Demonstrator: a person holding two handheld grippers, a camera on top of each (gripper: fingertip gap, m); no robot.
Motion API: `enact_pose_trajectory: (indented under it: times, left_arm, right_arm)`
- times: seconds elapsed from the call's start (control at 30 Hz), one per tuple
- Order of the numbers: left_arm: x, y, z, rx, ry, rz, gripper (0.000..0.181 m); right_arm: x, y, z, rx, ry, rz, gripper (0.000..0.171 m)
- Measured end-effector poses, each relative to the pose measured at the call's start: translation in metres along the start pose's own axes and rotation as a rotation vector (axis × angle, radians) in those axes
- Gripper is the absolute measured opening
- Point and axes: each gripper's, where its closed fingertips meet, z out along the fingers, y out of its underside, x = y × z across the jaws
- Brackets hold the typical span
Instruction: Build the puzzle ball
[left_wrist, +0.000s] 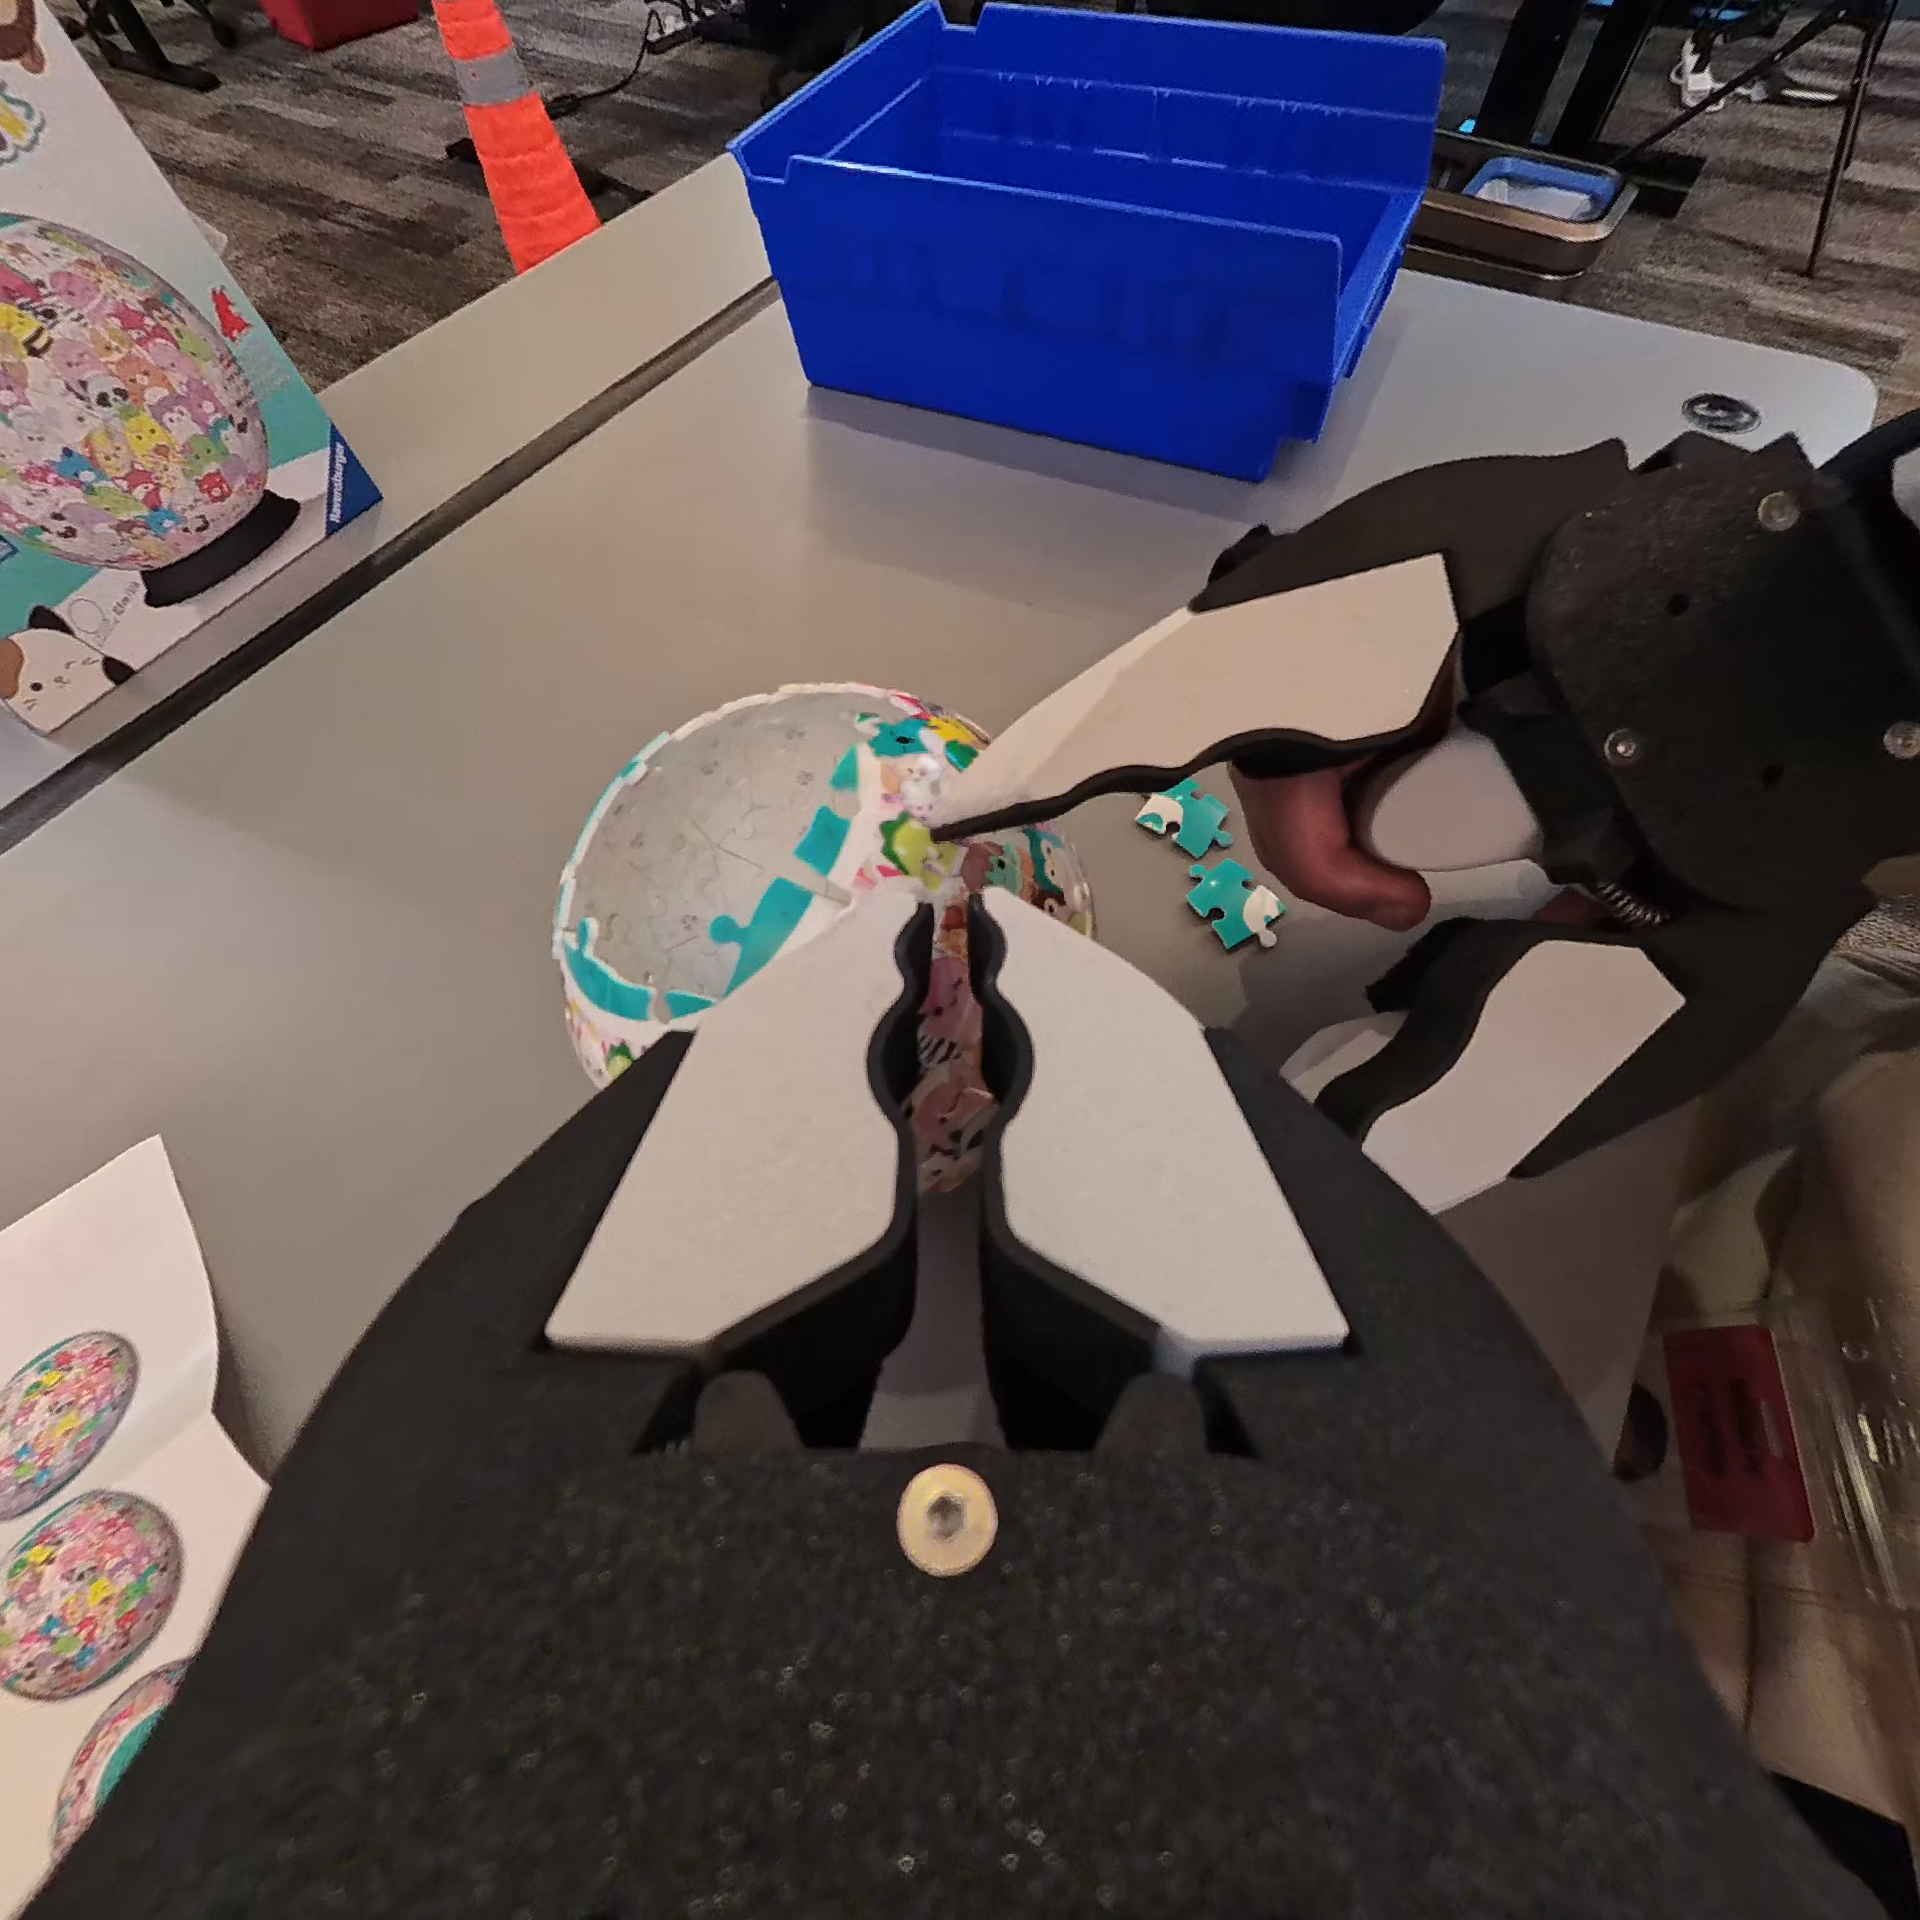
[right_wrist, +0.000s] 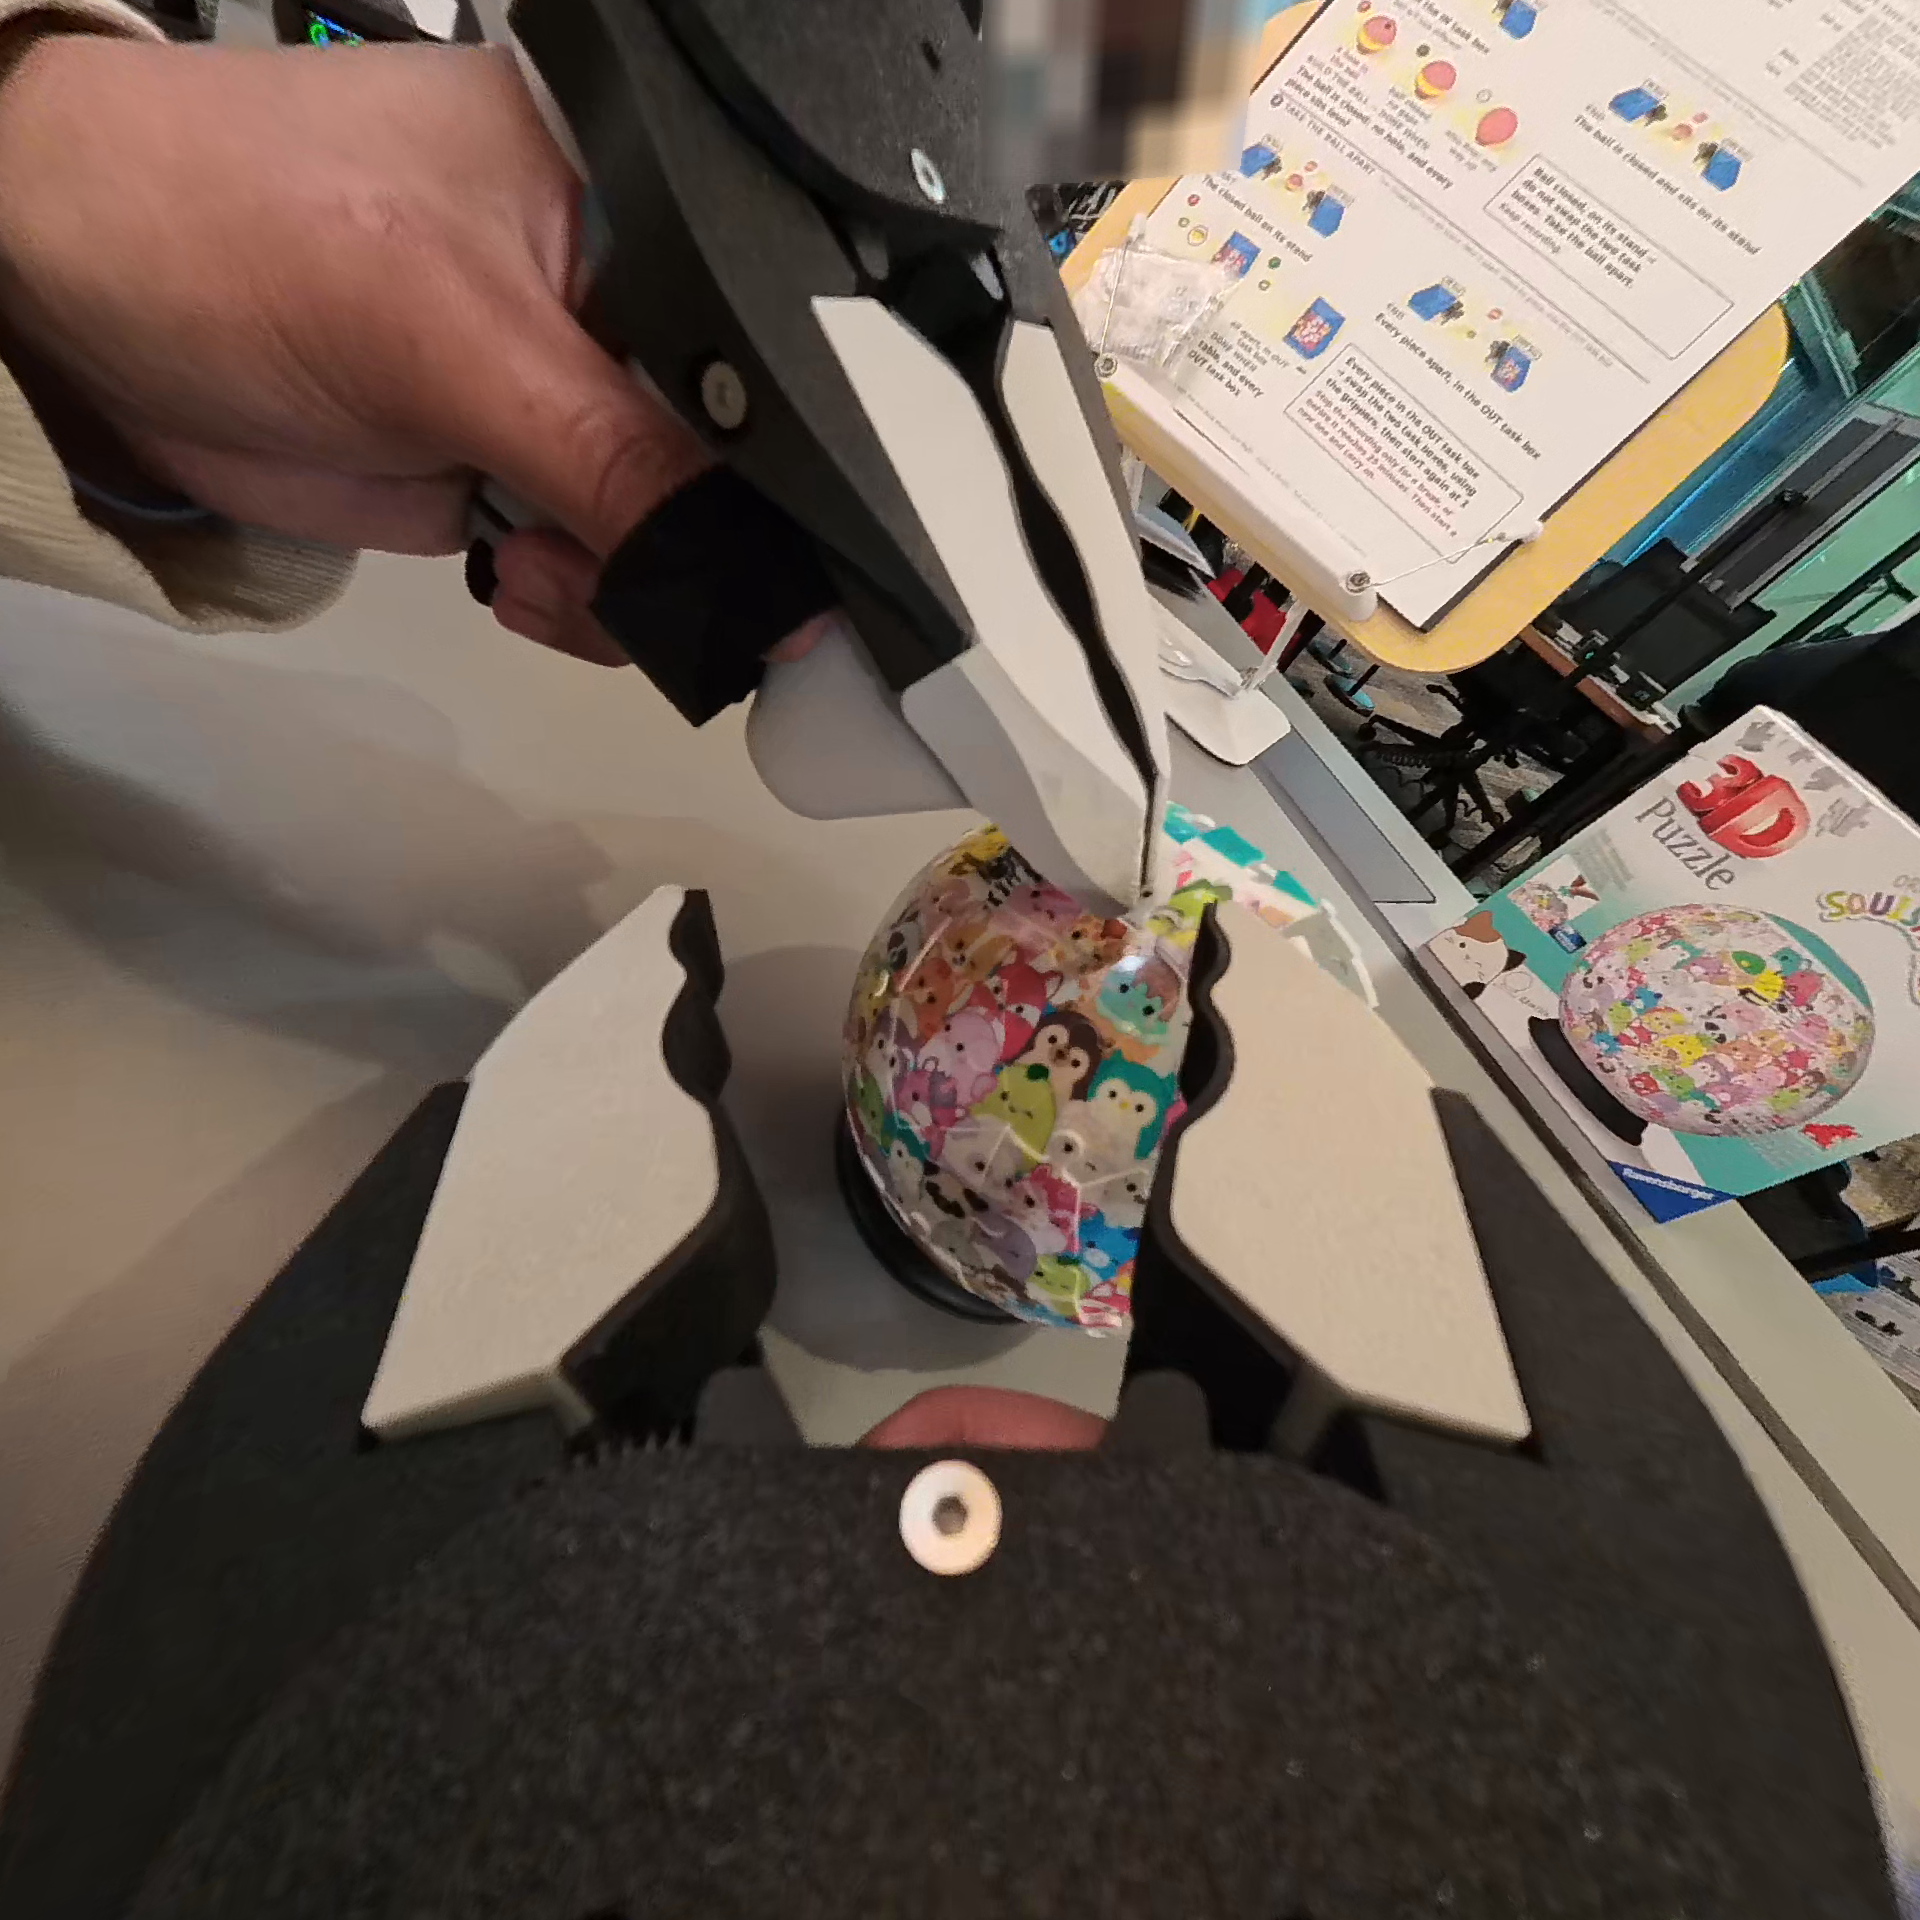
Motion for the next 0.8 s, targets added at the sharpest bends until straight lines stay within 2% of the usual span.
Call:
enact_pose_trajectory:
  times: [0.27, 0.57, 0.67, 0.8]
  left_arm:
    - [-0.005, -0.005, -0.005, -0.001, -0.007, 0.043, 0.017]
    - [-0.016, -0.006, 0.001, -0.122, 0.020, 0.324, 0.048]
    - [-0.016, -0.001, 0.008, -0.181, 0.035, 0.417, 0.048]
    - [-0.014, -0.002, 0.009, -0.195, 0.081, 0.439, 0.038]
  right_arm:
    - [0.000, 0.002, 0.000, -0.005, -0.006, 0.013, 0.086]
    - [-0.002, 0.002, 0.000, -0.003, -0.011, 0.007, 0.087]
    - [-0.002, 0.002, 0.000, -0.005, -0.011, 0.009, 0.087]
    - [-0.002, 0.002, -0.001, -0.006, -0.013, 0.009, 0.087]
